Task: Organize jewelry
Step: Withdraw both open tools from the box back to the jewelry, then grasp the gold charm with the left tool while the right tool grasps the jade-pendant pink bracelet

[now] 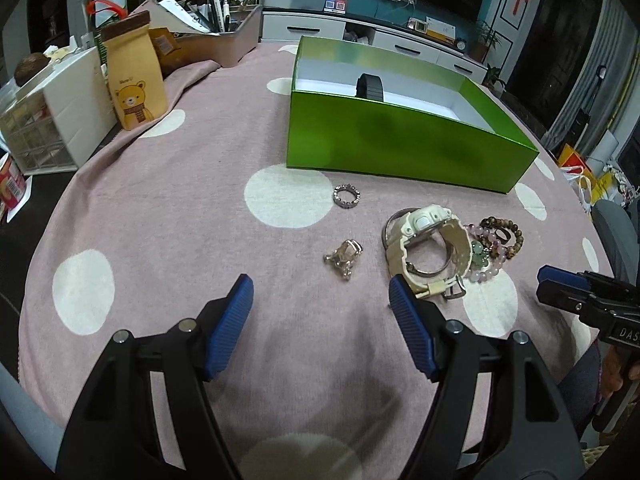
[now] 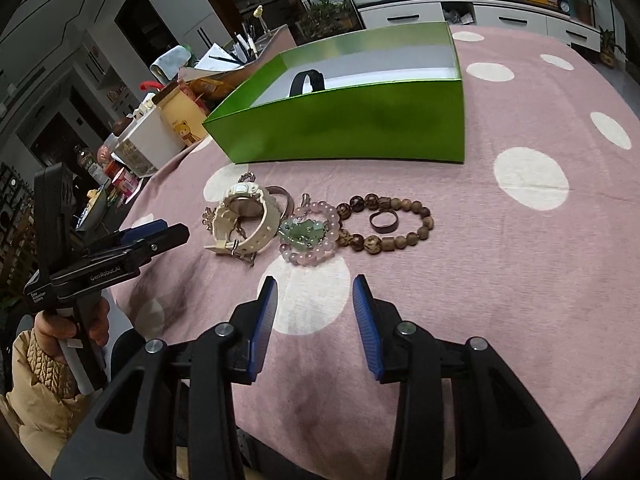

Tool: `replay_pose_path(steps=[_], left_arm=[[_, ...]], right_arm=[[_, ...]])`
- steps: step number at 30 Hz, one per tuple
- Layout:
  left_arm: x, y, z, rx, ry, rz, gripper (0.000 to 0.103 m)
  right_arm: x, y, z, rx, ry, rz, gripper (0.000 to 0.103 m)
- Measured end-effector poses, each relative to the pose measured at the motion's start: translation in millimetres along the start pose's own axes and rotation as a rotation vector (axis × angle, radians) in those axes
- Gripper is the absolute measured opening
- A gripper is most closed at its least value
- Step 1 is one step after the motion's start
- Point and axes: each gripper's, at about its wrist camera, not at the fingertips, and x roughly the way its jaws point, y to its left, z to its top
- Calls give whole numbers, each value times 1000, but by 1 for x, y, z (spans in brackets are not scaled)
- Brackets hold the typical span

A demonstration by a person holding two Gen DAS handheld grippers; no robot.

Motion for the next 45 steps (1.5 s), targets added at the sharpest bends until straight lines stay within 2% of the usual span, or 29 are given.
replay_pose_path(steps=[9,18,24,27,30,34,35,41,42,45], left_arm=[[18,-3,8,40,9,-2,68],[32,-3,15,66,24,-28,59],[38,-3,18,78,27,-56,54],[40,-4,19,93,23,-59,49],[41,-5,20,107,24,-63,39],[42,-8,20,114,21,-73,16],[42,-8,19,111,19,-74,14],[40,-7,17,99,15,-77,13],[40,-7,17,101,15,-76,13],[40,-8,17,102,16,-77,13]], right_arm=[[12,22,16,-170,-12,-38,34],[42,35,22,-333,40,-85,30],[57,37,28,-391,68,-109,26],[60,36,31,-399,70,-107,21],[61,37,33,-404,59,-110,17],[58,35,34,-391,45,-105,14],[57,34,35,-378,45,-93,13],[47,33,39,-335,37,-51,11],[44,32,40,-326,33,-40,0],[30,30,44,-298,0,-11,0]])
